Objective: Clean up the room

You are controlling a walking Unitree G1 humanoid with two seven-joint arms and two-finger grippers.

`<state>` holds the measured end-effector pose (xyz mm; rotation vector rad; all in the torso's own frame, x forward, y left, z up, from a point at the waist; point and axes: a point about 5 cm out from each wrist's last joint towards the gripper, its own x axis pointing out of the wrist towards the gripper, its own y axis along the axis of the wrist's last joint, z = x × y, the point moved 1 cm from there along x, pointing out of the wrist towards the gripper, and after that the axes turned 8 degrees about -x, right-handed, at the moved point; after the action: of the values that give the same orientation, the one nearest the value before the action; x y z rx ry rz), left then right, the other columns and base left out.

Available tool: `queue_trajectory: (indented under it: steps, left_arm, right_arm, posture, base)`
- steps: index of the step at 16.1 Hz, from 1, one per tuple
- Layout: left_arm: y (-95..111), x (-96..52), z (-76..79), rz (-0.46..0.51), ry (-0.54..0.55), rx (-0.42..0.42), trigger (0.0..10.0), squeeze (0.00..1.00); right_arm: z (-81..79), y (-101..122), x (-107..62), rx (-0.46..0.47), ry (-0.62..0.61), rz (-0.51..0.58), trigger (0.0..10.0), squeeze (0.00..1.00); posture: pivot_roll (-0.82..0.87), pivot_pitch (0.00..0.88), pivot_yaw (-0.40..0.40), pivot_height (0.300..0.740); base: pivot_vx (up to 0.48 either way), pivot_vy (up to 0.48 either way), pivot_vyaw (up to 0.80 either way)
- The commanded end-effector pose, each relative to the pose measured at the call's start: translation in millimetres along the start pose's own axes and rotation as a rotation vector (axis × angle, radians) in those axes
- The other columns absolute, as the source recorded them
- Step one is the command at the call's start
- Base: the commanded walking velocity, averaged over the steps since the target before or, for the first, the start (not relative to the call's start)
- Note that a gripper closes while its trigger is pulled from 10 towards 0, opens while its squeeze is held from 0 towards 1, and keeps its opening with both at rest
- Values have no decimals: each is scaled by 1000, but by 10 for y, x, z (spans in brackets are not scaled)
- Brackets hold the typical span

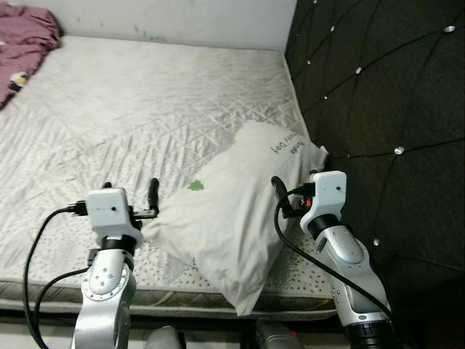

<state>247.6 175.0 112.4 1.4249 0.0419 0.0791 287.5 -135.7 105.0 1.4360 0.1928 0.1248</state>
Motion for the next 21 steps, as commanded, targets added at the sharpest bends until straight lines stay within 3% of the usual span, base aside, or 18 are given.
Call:
queue_trajectory:
  steps: [1,9,21]
  left_arm:
    - [1,9,17,-8,-5,3,10000,0]
    - [22,-24,50,-11,5,-13,10000,0]
    - [46,-14,19,2,18,-5,10000,0]
  right_arm:
    - [43,36,-2,-17,-7,9,10000,0]
    - [-12,57,28,-7,12,12,10000,0]
    - [-21,14,65,-10,34,-16,10000,0]
  posture:
    - [-41,67,-42,691]
    - [-37,83,-45,596]
    - [-27,79,-68,596]
  base:
    - [0,0,0]
    - [0,0,0]
    - [0,0,0]
